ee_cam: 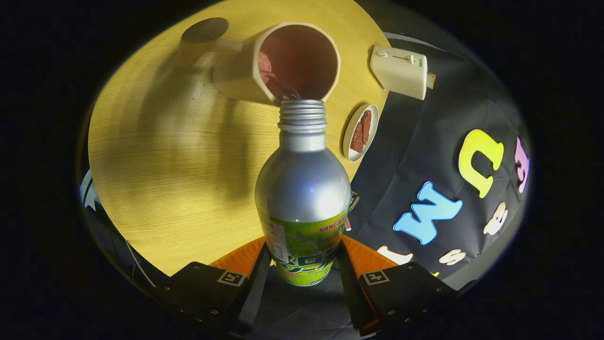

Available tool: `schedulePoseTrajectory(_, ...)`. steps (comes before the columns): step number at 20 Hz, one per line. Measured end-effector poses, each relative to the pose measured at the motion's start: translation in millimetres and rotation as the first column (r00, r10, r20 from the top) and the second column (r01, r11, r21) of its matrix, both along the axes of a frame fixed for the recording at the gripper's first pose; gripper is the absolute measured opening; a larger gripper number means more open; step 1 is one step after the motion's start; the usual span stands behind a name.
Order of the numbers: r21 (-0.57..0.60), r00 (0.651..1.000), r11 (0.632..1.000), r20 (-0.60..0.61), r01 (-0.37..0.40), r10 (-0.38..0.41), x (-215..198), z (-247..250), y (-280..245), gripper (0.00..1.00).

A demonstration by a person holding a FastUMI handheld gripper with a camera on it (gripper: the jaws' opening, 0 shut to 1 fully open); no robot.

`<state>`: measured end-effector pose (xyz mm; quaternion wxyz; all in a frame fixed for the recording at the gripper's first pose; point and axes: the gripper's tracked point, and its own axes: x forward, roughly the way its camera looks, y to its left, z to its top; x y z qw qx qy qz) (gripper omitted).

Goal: Take the bottle from table, then pour the juice into the cup, finally place the bottle on the coaster

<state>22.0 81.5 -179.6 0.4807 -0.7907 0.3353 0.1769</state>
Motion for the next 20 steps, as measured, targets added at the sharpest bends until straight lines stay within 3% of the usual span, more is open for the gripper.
schedulePoseTrajectory(20, -0.096, 0.999, 0.995, -0.046, -0.027, 0.023, 10, 11, 5, 0.74)
